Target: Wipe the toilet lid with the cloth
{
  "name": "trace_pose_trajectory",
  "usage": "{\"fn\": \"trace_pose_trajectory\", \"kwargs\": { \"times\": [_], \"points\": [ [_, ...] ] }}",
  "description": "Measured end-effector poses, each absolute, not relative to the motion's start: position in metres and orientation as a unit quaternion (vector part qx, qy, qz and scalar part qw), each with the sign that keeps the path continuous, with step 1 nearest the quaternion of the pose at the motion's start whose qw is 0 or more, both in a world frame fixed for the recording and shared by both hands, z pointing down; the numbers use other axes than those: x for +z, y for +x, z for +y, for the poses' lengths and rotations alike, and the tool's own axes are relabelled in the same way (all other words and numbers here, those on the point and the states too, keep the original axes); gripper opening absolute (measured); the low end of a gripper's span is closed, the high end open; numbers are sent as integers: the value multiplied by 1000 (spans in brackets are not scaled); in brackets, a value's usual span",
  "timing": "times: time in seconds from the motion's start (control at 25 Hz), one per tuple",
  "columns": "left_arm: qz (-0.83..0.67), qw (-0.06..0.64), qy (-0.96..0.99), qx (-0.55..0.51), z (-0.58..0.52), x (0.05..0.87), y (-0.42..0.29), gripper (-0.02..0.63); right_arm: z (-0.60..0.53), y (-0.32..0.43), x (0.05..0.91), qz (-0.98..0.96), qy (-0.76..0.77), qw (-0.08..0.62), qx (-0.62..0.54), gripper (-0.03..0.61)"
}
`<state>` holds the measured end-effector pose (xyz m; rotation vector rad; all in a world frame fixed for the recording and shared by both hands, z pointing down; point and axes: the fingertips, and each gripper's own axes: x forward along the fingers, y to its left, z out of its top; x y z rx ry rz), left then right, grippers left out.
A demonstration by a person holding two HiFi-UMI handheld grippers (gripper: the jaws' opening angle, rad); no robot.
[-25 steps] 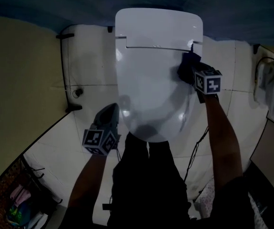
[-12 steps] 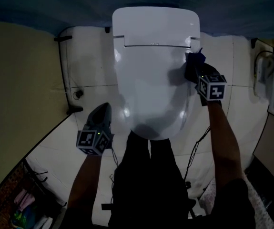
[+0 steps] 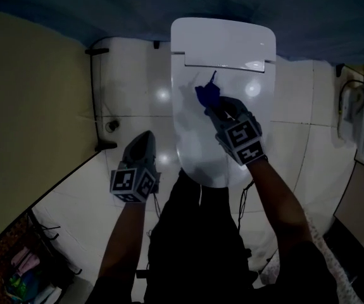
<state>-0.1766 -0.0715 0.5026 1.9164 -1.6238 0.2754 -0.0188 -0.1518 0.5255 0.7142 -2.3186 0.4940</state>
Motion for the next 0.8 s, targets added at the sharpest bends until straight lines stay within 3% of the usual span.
{"fn": "trace_pose_trajectory", "kwargs": {
  "times": [0.28,0.4,0.64,0.8],
  "points": [
    [-647,323,686,77,-45,510,-204,-8,-116,-114,566,-869,228,269,348,49],
    [-656,340,671,69,-32,522,-200,-8,-107,-131,599,-846,225,279,395,49],
    [-651,356,665,78,-24,546,-184,-8,-110,-103,663,-822,257,382,335,49],
    [-643,357,672,82,-31,551,-170,-8,-113,-78,672,-827,264,406,286,49]
  ]
}}
